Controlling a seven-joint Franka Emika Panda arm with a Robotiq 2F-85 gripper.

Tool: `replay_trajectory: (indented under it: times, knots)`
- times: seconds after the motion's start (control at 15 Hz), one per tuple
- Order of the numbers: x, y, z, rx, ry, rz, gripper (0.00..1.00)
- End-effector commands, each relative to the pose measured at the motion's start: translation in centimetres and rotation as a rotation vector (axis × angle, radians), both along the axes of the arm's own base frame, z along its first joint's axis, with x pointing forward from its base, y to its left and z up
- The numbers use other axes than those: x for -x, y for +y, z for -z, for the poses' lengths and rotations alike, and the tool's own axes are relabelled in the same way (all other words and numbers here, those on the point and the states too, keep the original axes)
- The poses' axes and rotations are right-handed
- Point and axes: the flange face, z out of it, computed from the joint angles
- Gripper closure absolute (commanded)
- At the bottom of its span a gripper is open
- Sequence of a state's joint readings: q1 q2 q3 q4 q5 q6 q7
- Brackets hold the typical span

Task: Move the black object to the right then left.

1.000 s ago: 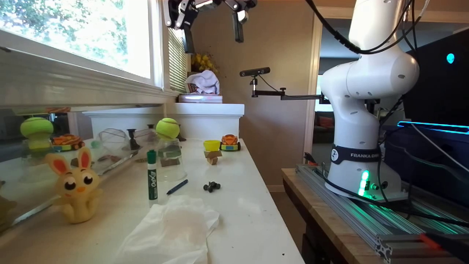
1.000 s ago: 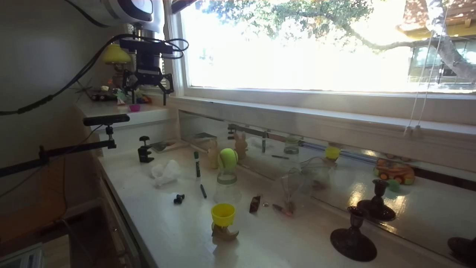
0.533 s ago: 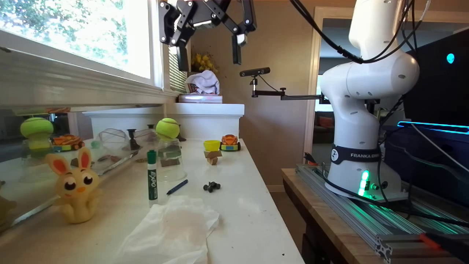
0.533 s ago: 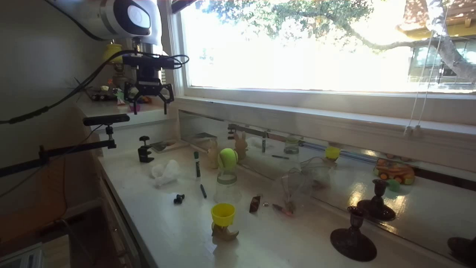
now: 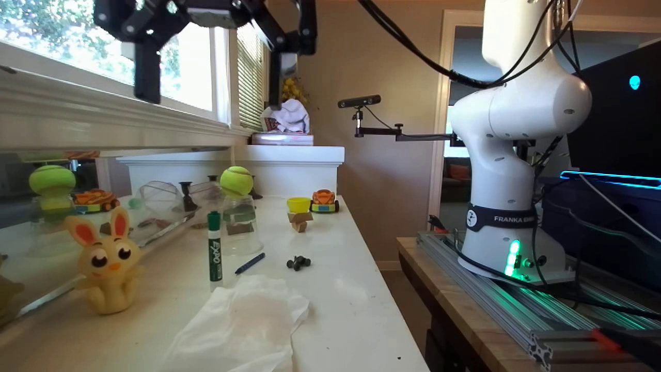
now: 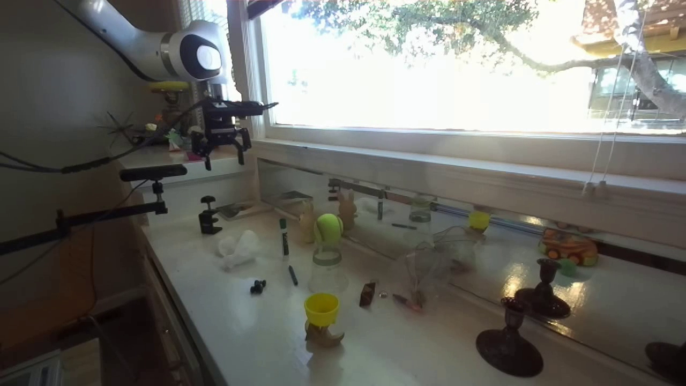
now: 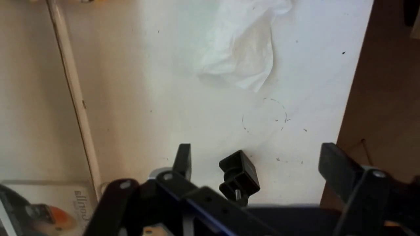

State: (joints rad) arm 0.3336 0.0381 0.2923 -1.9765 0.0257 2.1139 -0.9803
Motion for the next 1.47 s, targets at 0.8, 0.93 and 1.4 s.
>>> replay_trajectory:
  times: [0.8,0.93,1.4]
  knots:
    - [-3.9,9.8,1.6,-0.017,0.248,-0.26,0.0]
    - [-4.1,10.2,1.8,-0.018,0.255,-0.264,0.0]
    - [-5.0,11.0,3.9,0.034,0.273,-0.053,0.0]
